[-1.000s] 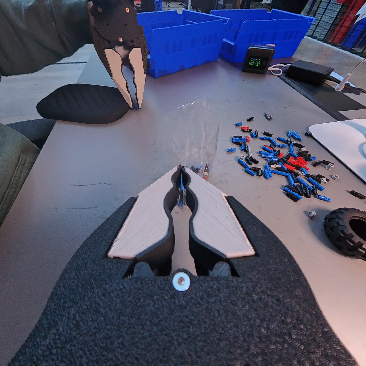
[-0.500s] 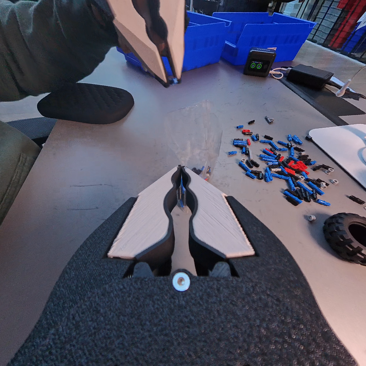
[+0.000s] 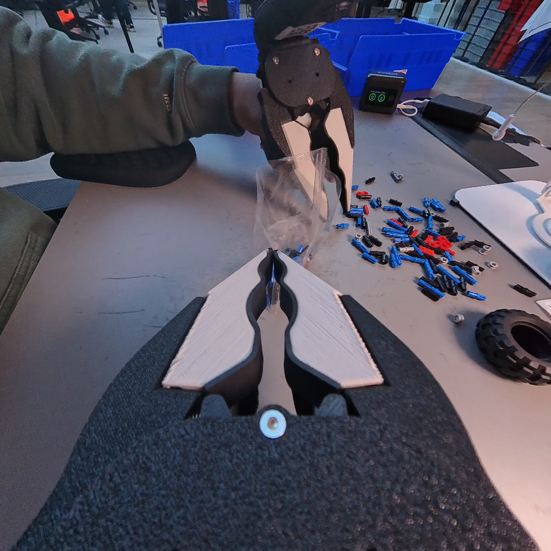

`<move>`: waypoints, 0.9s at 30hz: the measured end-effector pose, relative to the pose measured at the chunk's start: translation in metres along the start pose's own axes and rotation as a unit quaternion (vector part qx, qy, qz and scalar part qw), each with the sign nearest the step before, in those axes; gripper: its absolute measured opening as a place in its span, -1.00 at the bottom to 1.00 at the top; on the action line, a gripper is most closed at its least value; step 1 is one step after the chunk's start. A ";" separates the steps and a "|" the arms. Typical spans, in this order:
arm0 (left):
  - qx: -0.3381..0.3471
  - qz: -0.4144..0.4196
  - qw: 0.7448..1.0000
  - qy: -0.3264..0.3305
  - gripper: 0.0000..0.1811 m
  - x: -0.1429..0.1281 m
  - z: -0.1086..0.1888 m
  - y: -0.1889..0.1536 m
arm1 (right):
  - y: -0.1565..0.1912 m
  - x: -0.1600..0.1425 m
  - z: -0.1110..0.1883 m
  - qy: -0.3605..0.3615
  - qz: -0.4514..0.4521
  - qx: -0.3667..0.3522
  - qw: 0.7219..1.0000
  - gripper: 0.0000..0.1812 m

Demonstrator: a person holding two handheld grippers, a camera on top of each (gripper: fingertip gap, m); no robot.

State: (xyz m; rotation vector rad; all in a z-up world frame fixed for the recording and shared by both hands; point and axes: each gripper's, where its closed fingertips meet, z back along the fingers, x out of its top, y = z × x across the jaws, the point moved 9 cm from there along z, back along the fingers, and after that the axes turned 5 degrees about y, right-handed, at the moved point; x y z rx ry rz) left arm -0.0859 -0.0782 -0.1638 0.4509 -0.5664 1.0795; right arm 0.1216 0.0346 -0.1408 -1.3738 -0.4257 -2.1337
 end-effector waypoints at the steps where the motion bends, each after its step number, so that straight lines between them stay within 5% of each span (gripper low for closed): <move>1: 0.002 0.000 1.000 0.009 -0.75 -0.001 -0.004 0.001 | -0.001 0.000 0.000 0.000 -0.001 0.000 1.000 -1.00; 14: -0.006 0.002 1.000 0.020 -0.84 0.001 -0.014 0.007 | -0.002 -0.001 0.000 0.001 -0.004 0.000 1.000 -1.00; 17: -0.030 0.012 0.999 -0.037 -0.84 0.011 -0.003 0.001 | -0.001 -0.001 0.000 0.002 -0.001 -0.002 1.000 -1.00; 21: -0.089 -0.021 0.982 -0.164 -0.85 0.059 0.044 -0.027 | -0.001 -0.001 0.000 0.002 0.000 -0.001 1.000 -1.00; 27: -0.087 -0.040 0.981 -0.169 -0.73 0.079 0.051 -0.038 | -0.001 0.000 0.000 0.003 0.001 -0.002 1.000 -1.00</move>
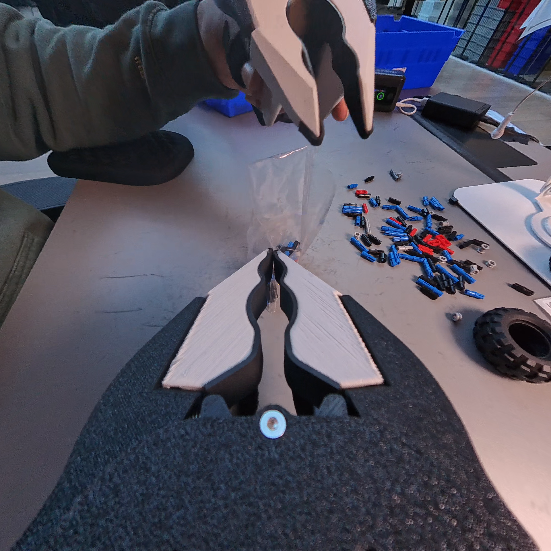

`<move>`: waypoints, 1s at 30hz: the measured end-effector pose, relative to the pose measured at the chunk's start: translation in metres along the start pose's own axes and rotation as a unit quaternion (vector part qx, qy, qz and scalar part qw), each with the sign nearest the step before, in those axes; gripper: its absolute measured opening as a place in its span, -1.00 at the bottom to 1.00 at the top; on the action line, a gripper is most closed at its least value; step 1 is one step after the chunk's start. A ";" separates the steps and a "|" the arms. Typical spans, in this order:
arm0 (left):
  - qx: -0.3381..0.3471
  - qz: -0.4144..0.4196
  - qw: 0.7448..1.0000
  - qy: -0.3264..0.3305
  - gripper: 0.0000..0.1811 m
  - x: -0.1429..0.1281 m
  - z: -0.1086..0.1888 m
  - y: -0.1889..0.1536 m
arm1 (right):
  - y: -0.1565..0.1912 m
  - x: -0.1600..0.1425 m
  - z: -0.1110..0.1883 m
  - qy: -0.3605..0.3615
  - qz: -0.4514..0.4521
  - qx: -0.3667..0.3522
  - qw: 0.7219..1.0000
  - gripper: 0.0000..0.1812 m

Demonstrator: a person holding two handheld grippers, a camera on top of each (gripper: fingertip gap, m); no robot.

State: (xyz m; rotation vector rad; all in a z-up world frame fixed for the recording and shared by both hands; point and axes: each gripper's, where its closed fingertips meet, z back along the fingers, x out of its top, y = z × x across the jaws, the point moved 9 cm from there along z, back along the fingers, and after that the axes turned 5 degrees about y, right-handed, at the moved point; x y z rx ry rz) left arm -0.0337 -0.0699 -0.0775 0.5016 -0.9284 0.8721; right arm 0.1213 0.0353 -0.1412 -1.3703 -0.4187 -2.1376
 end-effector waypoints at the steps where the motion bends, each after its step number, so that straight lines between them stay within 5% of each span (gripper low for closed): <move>1: 0.009 0.017 1.000 -0.005 -0.75 -0.004 0.003 0.007 | 0.000 0.000 0.001 0.000 0.001 -0.001 1.000 -1.00; 6: 0.116 0.104 0.981 0.112 -0.73 -0.066 0.007 0.054 | 0.000 0.000 0.001 0.000 0.001 0.000 1.000 -1.00; 10: 0.138 0.136 0.965 0.178 -0.66 -0.100 -0.005 0.063 | 0.000 0.000 0.001 0.001 0.001 0.001 1.000 -1.00; 30: 0.143 0.122 0.962 0.197 -0.91 -0.106 -0.006 0.063 | -0.001 -0.001 0.003 0.001 0.002 0.000 1.000 -1.00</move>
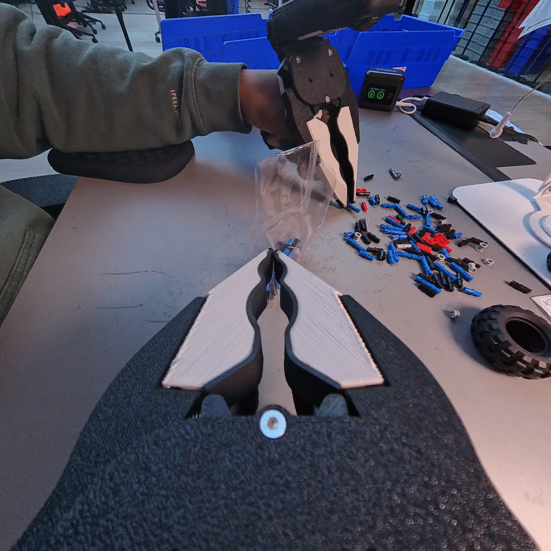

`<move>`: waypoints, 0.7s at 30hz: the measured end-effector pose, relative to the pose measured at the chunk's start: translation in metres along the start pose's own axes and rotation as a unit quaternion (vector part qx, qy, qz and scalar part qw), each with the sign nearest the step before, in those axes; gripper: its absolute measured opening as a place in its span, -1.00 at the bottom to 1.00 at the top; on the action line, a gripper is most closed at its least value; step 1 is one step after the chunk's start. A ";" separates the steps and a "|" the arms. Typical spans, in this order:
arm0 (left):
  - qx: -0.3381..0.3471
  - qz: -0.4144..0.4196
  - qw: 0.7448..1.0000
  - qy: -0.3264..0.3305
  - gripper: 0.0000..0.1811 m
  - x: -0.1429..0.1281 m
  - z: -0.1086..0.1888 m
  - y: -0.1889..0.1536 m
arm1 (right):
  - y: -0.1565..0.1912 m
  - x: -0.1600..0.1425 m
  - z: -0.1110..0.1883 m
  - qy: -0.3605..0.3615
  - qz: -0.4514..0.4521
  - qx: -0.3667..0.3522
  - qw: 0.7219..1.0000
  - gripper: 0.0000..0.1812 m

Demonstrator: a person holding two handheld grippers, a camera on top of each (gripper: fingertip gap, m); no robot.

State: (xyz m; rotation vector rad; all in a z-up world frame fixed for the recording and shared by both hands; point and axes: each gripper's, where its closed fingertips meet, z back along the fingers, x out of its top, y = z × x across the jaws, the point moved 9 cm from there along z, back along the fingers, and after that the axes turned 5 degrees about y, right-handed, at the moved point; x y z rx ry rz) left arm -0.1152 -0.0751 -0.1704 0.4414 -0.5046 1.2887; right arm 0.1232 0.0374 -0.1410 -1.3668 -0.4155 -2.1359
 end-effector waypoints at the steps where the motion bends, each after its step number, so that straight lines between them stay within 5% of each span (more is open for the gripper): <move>1: -0.002 0.002 1.000 -0.008 -0.91 0.001 0.002 0.000 | 0.000 0.000 0.000 0.000 0.000 0.000 1.000 -1.00; 4: -0.034 0.001 0.997 -0.069 -0.91 0.016 0.021 -0.008 | 0.000 0.000 0.000 0.000 0.001 -0.001 1.000 -1.00; 8: -0.140 -0.063 0.972 -0.177 -0.91 0.061 0.069 -0.063 | -0.001 0.000 -0.002 0.000 -0.003 0.001 1.000 -1.00; 12: -0.146 -0.122 0.973 -0.127 -0.90 0.077 0.066 -0.100 | 0.000 0.000 -0.005 0.002 -0.002 0.002 1.000 -1.00; 21: -0.149 -0.115 0.972 -0.144 -0.60 0.062 0.069 -0.085 | -0.001 0.000 -0.001 0.000 -0.004 -0.003 1.000 -1.00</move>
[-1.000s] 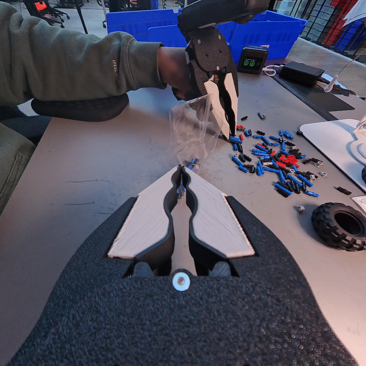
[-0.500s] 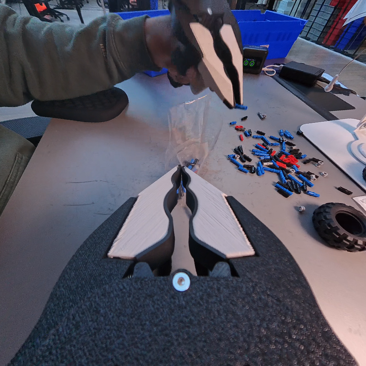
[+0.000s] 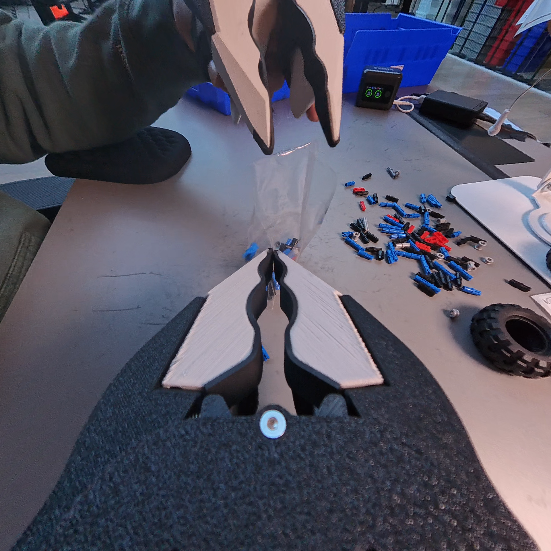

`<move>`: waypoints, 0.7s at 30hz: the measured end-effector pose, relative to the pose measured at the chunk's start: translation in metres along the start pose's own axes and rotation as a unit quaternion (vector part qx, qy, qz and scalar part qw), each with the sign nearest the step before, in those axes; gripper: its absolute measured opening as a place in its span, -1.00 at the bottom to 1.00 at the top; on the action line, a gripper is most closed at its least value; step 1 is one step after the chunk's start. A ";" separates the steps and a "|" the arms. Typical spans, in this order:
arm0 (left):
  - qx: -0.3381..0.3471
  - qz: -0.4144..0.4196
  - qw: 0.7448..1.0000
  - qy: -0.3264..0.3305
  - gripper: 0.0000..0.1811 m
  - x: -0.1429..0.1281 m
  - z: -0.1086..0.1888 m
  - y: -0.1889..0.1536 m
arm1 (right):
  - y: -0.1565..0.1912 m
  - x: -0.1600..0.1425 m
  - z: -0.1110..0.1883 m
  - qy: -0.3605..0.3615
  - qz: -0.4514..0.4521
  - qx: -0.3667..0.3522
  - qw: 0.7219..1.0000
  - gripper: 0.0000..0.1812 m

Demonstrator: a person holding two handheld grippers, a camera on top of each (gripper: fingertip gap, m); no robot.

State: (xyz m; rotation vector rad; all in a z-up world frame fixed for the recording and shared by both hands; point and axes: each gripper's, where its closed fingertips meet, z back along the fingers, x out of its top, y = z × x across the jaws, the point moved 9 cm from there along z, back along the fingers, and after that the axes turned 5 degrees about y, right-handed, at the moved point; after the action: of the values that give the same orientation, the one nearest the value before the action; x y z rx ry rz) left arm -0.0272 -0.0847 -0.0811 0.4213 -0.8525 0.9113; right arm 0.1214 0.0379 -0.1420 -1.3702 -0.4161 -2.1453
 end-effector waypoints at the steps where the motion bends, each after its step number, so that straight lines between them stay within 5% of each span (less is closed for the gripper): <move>1: 0.003 -0.006 1.000 -0.006 -0.54 -0.005 0.002 0.004 | 0.000 0.000 0.001 -0.001 0.000 0.000 1.000 -1.00; 7: -0.101 0.051 0.993 -0.040 -0.23 -0.042 -0.004 0.021 | 0.000 0.001 0.002 0.000 0.005 -0.002 1.000 -1.00; 13: -0.191 0.034 0.980 -0.042 -0.15 -0.045 -0.017 0.009 | -0.002 0.000 0.004 -0.003 0.002 -0.008 1.000 -1.00; 19: -0.139 0.024 0.990 -0.004 -0.70 -0.050 -0.027 0.013 | -0.011 -0.001 0.009 0.007 -0.010 -0.041 0.999 -0.99; 21: -0.121 0.026 0.992 -0.004 -0.94 -0.051 -0.028 0.015 | -0.014 -0.003 0.016 0.029 -0.004 -0.034 0.999 -0.83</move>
State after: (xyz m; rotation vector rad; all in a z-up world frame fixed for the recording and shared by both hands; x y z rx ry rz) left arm -0.0429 -0.0845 -0.1385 0.1927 -0.9723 0.8412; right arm 0.1257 0.0583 -0.1369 -1.3406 -0.3292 -2.2193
